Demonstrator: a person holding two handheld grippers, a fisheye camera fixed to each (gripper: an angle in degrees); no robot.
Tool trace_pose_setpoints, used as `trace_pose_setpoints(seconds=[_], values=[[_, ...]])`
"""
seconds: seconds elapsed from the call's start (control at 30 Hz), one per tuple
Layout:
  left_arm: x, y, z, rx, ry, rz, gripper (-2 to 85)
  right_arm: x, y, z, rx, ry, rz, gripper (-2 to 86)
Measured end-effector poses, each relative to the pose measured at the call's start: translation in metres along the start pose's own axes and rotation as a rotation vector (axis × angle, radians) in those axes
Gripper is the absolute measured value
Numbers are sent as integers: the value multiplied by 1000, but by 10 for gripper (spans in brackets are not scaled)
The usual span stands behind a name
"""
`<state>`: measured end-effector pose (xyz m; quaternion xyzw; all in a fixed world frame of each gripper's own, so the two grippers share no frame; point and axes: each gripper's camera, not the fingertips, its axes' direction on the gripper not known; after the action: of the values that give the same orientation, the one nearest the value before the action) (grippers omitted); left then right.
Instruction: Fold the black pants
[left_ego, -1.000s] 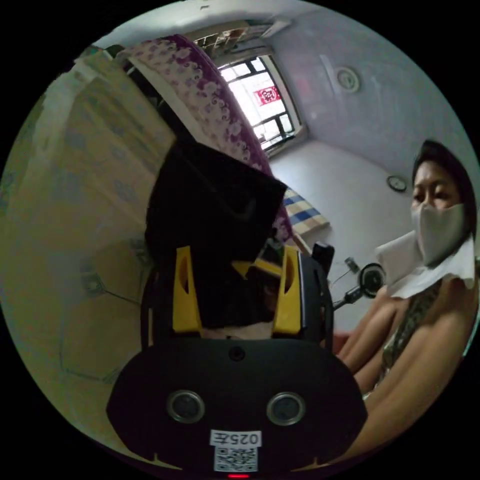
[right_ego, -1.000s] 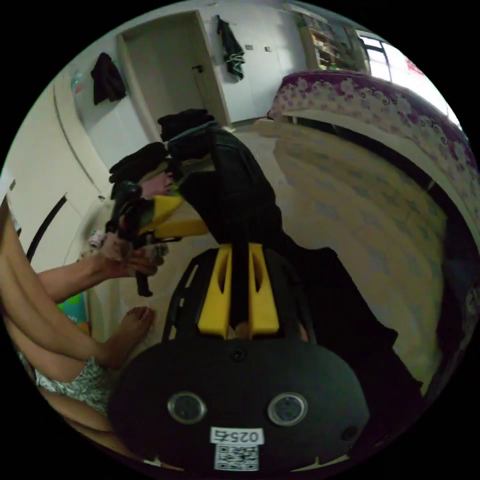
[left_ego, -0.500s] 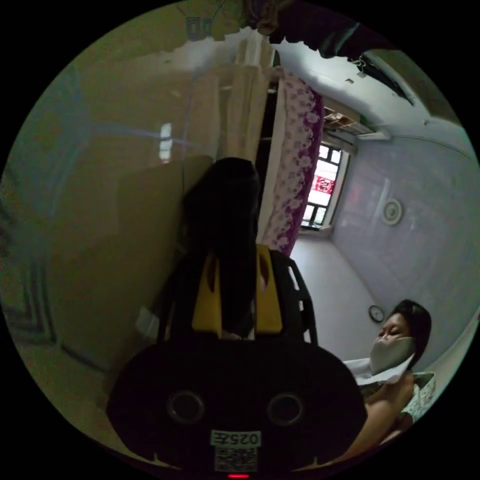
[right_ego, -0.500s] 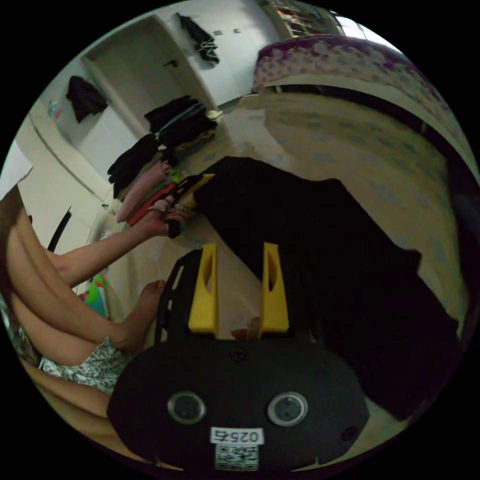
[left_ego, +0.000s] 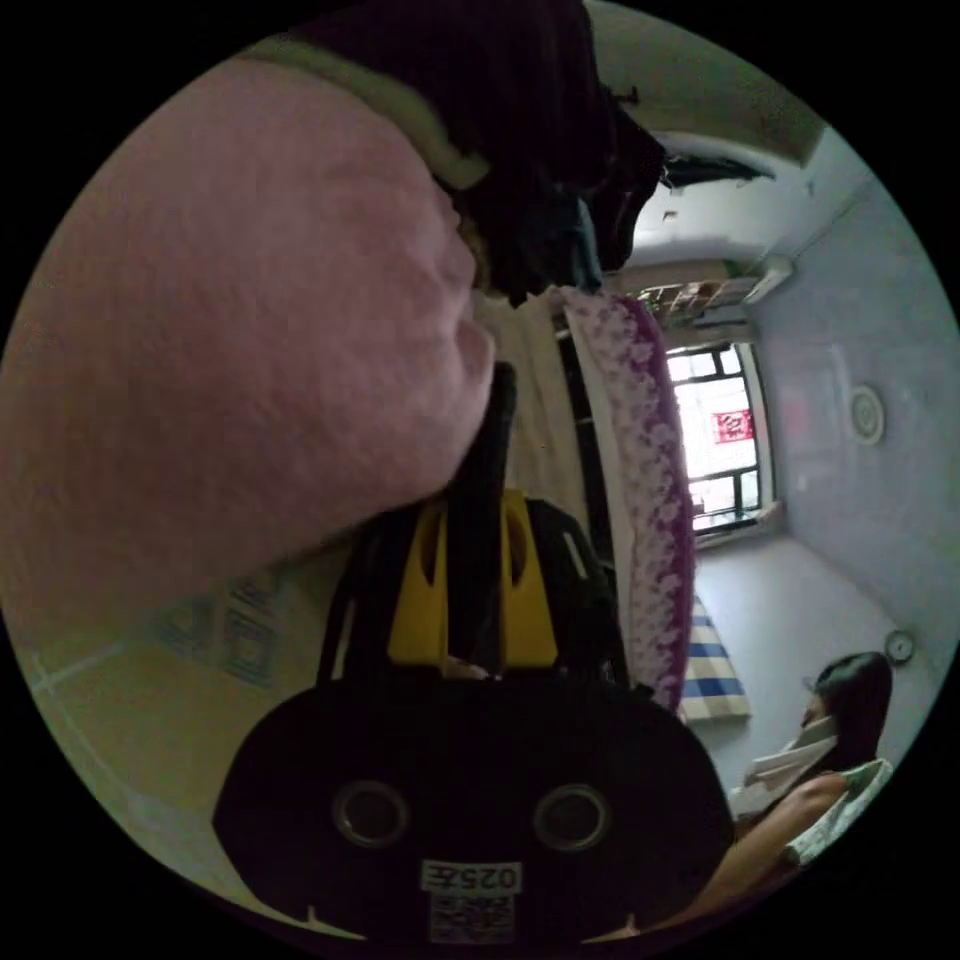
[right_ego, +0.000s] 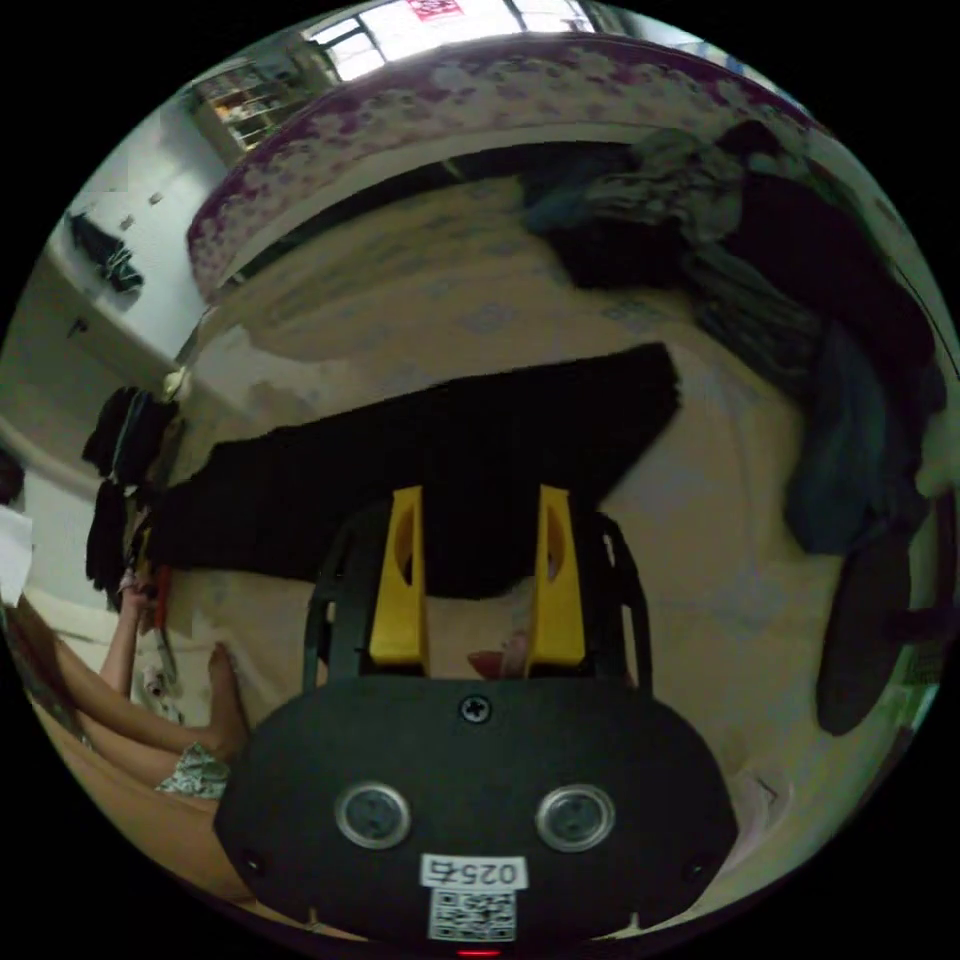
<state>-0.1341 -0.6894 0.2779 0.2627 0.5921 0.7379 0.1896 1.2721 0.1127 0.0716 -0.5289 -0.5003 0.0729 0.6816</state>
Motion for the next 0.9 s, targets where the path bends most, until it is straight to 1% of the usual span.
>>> trace_pose_setpoints(seconds=[0.03,0.1,0.17,0.2,0.23,0.27,0.3,0.37,0.4,0.47,0.5,0.53,0.57,0.6,0.63,0.67,0.7,0.77,0.8,0.87,0.9], values=[[-1,-8,0,-11,10,15,37,22,-11,-2,5,8,62,151],[1,-14,0,16,14,-8,37,61,-30,-3,-8,-47,188,156],[4,-22,0,49,-3,-23,36,100,-52,-7,5,-303,314,163],[4,-24,-1,56,-4,-34,36,101,-56,-10,15,-336,318,163],[4,-27,-1,71,-2,-57,37,90,-64,-19,22,-317,286,165],[5,-31,-2,83,-5,-65,37,65,-73,-28,-12,-219,193,168],[6,-33,-2,87,-10,-63,37,51,-77,-31,-31,-165,147,173],[9,-42,-2,94,-35,-48,37,-7,-90,-38,-85,5,-22,182],[9,-44,-2,94,-39,-46,37,-19,-93,-40,-81,56,-56,182],[7,-52,-3,102,-37,-52,37,-55,-106,-35,-35,371,-129,162],[6,-54,-3,105,-35,-54,37,-61,-110,-30,-43,451,-140,157],[4,-57,-3,110,-31,-57,37,-68,-117,-17,-105,612,-177,142],[3,-60,-3,112,-31,-59,38,-74,-120,-19,-102,700,-235,123],[2,-62,-3,112,-33,-57,38,-73,-120,-25,-80,753,-242,113],[1,-66,-3,109,-40,-49,38,-64,-121,-38,-65,848,-251,91],[0,-70,-2,104,-48,-39,37,-44,-121,-57,-62,867,-200,89],[-1,-72,-2,102,-49,-34,37,-32,-120,-69,-63,835,-164,88],[-8,-78,-1,95,-45,-28,37,35,-112,-117,-64,567,49,89],[-11,-80,-1,95,-41,-30,37,54,-110,-126,-62,478,92,90],[-21,-84,0,97,-29,-35,37,131,-97,-152,-38,111,309,91],[-23,-85,1,98,-27,-36,37,149,-94,-156,-28,19,363,89]])
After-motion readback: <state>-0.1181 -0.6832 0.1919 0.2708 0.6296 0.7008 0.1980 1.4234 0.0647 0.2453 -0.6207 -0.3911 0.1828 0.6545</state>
